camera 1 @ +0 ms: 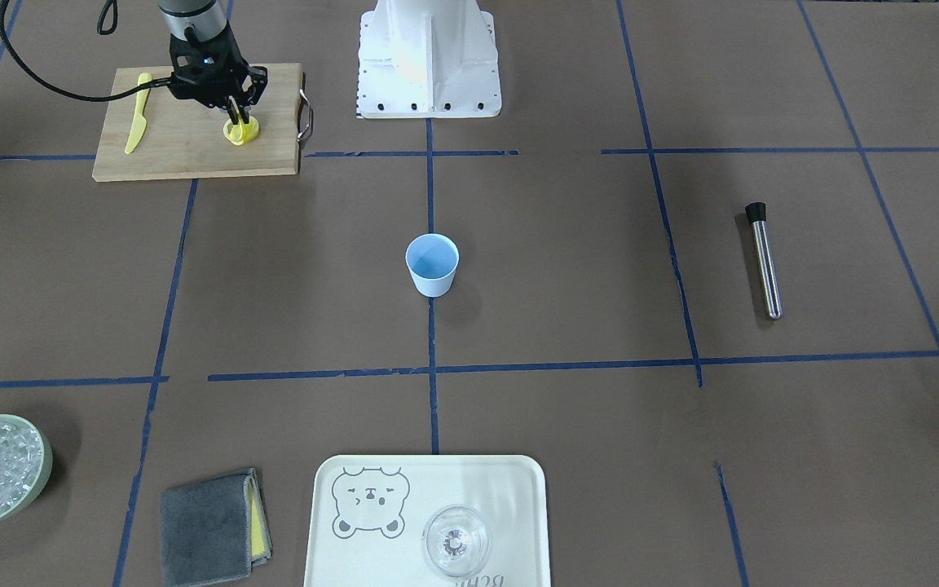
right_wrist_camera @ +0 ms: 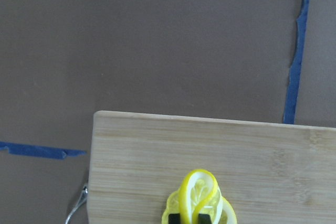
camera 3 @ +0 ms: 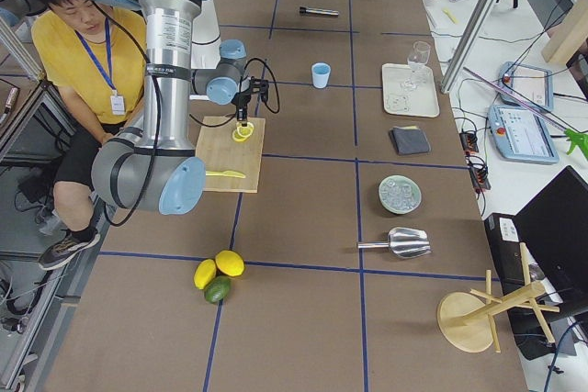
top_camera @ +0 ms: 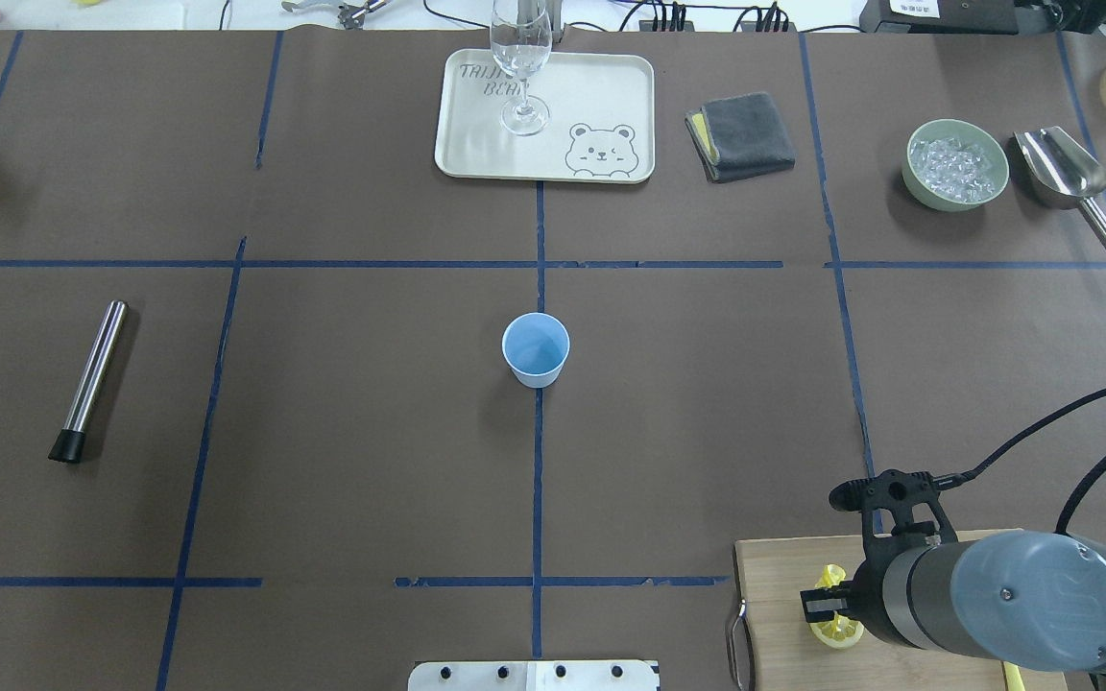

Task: Squeeze lemon into cup
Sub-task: 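Lift the lemon slice and carry it over the blue cup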

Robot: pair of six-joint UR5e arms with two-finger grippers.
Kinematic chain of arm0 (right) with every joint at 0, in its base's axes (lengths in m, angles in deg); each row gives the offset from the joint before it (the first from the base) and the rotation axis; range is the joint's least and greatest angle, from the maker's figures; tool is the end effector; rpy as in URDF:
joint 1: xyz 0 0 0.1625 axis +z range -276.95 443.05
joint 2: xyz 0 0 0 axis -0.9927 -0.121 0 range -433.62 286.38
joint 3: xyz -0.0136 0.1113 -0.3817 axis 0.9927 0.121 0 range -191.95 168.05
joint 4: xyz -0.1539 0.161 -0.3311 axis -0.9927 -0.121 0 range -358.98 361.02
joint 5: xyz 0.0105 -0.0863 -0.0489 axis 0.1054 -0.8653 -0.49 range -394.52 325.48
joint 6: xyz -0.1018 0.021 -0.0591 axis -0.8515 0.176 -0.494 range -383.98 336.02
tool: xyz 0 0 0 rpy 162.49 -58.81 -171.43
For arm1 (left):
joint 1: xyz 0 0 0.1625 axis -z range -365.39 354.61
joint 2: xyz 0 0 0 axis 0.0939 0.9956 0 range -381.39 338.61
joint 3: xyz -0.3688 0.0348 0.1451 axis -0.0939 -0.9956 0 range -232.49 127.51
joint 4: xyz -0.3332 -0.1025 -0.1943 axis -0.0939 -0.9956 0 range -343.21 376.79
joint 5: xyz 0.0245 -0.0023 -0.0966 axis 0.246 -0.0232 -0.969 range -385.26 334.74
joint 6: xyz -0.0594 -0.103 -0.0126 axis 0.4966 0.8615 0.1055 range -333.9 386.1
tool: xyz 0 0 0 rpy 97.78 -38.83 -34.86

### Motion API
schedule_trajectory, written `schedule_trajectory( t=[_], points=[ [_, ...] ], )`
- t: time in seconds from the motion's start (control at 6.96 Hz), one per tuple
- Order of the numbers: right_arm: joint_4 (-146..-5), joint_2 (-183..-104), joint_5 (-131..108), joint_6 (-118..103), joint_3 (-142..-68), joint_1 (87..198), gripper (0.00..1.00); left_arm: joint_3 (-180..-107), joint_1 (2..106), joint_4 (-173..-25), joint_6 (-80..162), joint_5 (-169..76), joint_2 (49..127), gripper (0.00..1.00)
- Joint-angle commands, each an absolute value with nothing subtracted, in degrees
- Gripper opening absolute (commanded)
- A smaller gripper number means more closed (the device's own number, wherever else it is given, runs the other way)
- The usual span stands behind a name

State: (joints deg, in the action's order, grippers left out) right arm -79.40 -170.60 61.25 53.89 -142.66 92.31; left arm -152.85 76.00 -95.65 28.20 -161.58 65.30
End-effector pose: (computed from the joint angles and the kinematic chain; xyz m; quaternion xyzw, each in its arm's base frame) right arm -0.3938 -0.1871 0.3666 0.0225 -0.3709 -0.0418 0.9275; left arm 0.0252 -0.4794 0.5363 0.1975 0.4005 0.1505 0.8820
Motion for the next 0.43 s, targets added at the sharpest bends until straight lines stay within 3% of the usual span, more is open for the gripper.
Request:
schedule_trajectory(
  t=[0.0, 0.29],
  points=[
    [-82.45, -171.8, 61.28, 53.89, -147.09, 92.81, 0.0, -153.12, 76.0, -95.62, 28.21, -161.58, 65.1, 1.0],
    [-87.31, -170.92, 61.28, 53.89, -150.29, 93.33, 0.0, -152.95, 75.91, -95.71, 28.21, -161.58, 65.1, 1.0]
  ],
)
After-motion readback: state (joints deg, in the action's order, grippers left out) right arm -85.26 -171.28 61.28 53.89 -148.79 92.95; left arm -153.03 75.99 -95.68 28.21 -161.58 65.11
